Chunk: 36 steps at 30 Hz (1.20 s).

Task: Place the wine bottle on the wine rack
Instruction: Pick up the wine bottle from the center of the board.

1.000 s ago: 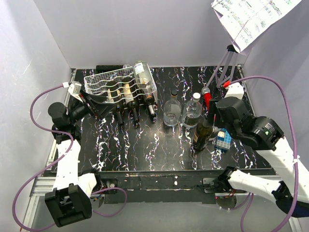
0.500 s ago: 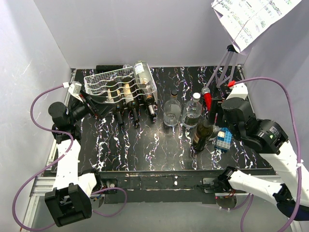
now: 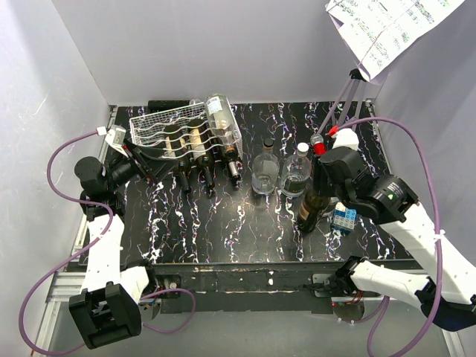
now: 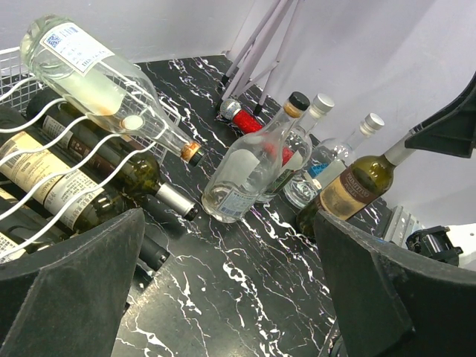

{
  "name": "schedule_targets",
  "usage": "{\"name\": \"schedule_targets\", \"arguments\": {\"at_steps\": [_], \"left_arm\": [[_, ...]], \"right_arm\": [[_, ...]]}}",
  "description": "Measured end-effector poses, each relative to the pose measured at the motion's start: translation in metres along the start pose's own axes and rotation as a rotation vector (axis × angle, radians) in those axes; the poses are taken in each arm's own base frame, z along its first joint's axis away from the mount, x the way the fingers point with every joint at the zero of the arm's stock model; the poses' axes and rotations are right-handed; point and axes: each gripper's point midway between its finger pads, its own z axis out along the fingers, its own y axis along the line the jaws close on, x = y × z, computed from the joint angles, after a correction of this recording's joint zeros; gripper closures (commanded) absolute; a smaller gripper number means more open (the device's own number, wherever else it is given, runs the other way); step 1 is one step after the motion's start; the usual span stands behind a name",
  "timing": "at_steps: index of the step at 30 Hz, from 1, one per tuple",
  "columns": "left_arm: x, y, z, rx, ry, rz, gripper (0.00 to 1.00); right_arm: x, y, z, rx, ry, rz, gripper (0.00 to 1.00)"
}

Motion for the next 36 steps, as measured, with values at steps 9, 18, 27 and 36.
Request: {"name": "schedule_targets", "arguments": {"at_steps": [9,18,27,36], "left_arm": [[0.002,0.0,0.0,-0.001,0.007,-0.009,0.02],[0.003,0.0,0.001,0.002,0.011,-0.01,0.02],[0.011,-0.014,0.009,0.053,0.036,-0.008,0.02],[0.037,-0.057,0.03,0.144,0.12,0.005,0.02]], "right_arm": [[0.023,-0.003,0.018,0.039,0.052,-0.016,0.67],[0.019,0.0,0.023,0.037,0.044,-0.009,0.99],[0.015,0.007,0.007,-0.034,0.071,-0.038,0.99],[-0.004,0.05,-0.019,-0.214,0.051,-0.073,0.99]]}}
